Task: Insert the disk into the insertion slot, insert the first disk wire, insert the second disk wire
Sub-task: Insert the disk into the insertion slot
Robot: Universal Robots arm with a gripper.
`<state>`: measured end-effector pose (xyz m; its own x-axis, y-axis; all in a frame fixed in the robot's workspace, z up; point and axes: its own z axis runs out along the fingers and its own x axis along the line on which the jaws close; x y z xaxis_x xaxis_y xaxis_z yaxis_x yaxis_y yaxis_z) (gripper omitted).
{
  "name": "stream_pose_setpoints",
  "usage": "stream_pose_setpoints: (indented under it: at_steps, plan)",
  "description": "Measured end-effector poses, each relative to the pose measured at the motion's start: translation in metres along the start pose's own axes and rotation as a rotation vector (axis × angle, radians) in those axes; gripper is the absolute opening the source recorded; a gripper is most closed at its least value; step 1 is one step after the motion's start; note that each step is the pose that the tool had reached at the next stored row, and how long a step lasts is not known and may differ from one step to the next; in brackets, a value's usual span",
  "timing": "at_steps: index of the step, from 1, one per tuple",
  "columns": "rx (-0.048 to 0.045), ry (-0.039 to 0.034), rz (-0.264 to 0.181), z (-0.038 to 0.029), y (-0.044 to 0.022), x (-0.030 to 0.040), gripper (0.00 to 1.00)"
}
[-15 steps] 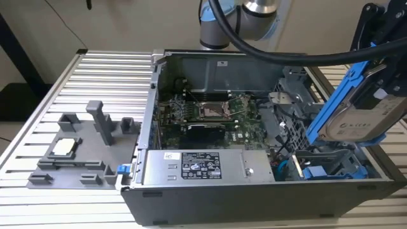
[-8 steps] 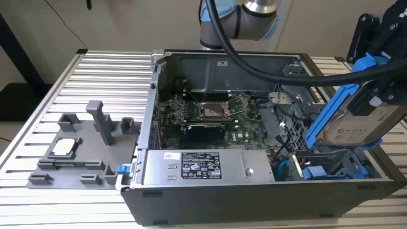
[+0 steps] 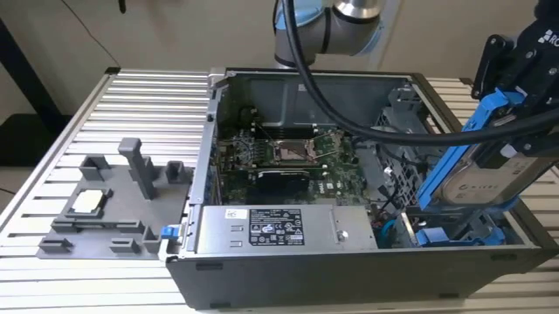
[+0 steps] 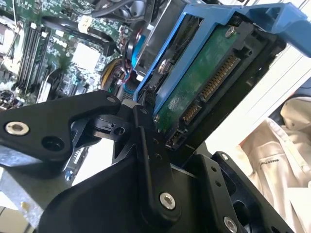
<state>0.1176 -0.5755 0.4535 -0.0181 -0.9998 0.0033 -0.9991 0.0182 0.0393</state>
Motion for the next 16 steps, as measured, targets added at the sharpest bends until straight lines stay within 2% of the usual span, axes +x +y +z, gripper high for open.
stream_pose_setpoints:
  at_steps: [16]
  plan:
    - [0.0000, -0.0001, 0.000, 0.0268, -0.0040, -0.0002, 0.33]
